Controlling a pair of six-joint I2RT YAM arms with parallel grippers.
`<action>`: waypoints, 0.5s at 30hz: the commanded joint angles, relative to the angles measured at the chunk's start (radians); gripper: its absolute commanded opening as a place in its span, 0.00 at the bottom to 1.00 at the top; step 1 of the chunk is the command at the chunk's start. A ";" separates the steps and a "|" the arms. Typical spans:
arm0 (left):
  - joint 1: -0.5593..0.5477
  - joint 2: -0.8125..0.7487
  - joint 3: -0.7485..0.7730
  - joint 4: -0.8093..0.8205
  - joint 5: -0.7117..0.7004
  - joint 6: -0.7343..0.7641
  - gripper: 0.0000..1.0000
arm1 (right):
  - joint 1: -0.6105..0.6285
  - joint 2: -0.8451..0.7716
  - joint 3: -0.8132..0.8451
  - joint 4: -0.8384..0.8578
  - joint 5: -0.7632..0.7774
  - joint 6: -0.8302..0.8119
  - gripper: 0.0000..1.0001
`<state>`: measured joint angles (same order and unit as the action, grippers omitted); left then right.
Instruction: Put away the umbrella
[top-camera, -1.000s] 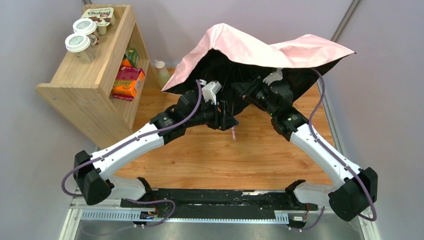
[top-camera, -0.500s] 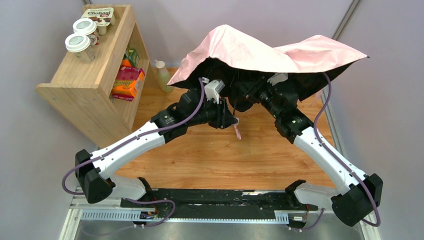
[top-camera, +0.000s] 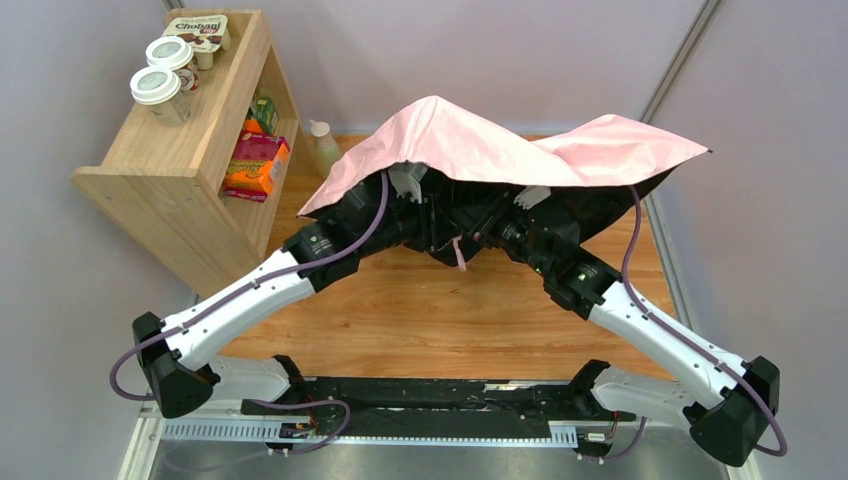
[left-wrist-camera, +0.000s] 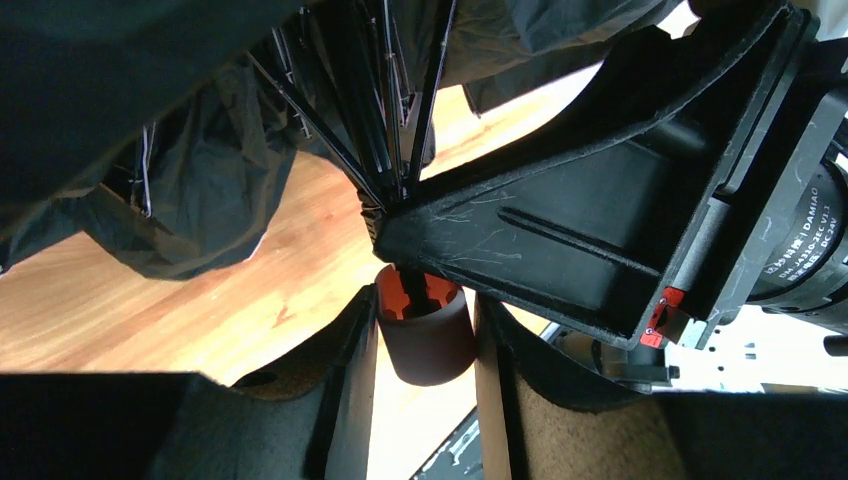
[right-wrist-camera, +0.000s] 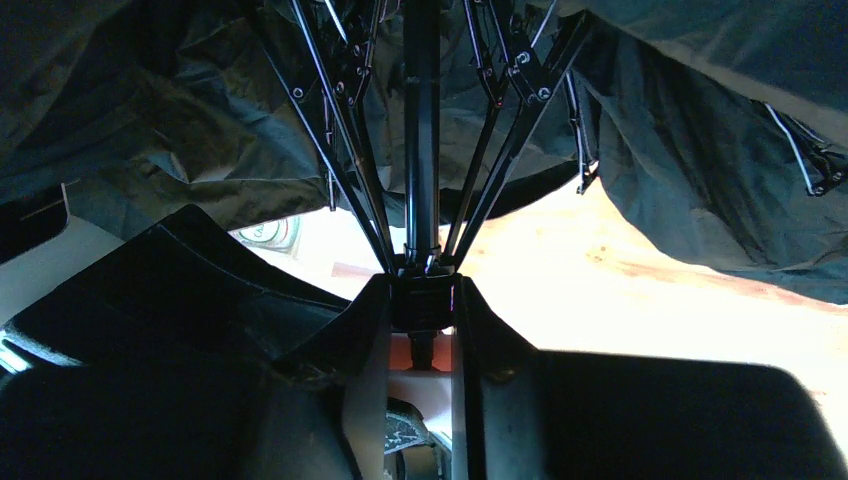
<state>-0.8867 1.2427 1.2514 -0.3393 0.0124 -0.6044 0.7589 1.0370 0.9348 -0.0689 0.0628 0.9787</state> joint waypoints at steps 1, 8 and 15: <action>0.012 -0.029 -0.017 0.062 -0.032 0.038 0.00 | -0.013 -0.038 -0.010 0.156 0.015 0.006 0.00; 0.011 -0.058 -0.076 0.098 0.038 -0.011 0.00 | -0.090 0.012 0.073 0.231 -0.020 -0.049 0.00; -0.012 -0.069 -0.119 0.125 0.072 -0.047 0.00 | -0.202 0.037 0.096 0.262 -0.044 -0.046 0.00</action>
<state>-0.8734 1.2133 1.1587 -0.1802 0.0162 -0.6479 0.6617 1.0790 0.9394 0.0162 -0.0547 0.9466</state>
